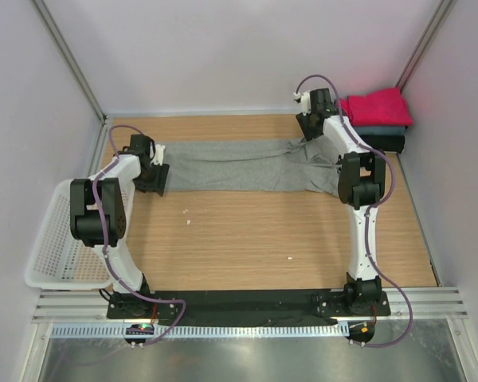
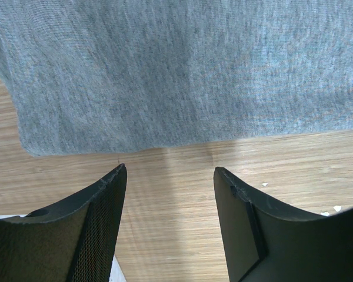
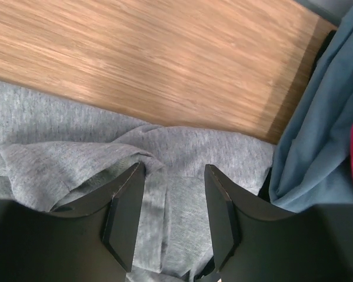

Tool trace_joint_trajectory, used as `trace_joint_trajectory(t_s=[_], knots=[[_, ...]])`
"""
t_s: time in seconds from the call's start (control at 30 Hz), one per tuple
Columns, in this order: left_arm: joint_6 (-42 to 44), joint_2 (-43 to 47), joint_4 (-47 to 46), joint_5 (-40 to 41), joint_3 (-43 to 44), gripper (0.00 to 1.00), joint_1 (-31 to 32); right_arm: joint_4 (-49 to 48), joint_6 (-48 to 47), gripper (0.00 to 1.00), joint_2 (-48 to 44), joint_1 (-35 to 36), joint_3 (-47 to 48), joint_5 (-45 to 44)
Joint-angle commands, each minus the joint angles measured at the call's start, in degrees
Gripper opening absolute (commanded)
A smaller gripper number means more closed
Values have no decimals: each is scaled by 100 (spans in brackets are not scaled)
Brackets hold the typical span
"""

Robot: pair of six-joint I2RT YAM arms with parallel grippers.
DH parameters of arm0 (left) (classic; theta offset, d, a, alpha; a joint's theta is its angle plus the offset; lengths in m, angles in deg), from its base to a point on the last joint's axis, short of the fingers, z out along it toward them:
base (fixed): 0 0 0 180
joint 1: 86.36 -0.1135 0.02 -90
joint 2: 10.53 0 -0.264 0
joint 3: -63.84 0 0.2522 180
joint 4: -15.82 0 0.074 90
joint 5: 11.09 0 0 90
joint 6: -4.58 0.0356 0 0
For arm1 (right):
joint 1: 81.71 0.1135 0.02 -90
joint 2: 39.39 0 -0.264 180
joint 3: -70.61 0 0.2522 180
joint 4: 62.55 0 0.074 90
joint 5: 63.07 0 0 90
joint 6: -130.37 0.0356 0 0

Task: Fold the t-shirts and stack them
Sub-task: Fold the tshirt

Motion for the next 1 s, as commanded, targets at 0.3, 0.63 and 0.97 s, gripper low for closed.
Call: trace_joint_trajectory(t_s=[0.3,0.63,0.97], knots=[[-3,77,-113,-146,-54,62,18,-5,216,52,-1760,-162,-1511,451],[-3,103,-96,-138,-62,62,18,784,954,50,-734,-970,-512,1926],[-12,24,-87,-102,-27,62,18,1102,1007,49,-223,-1225,-185,3184]])
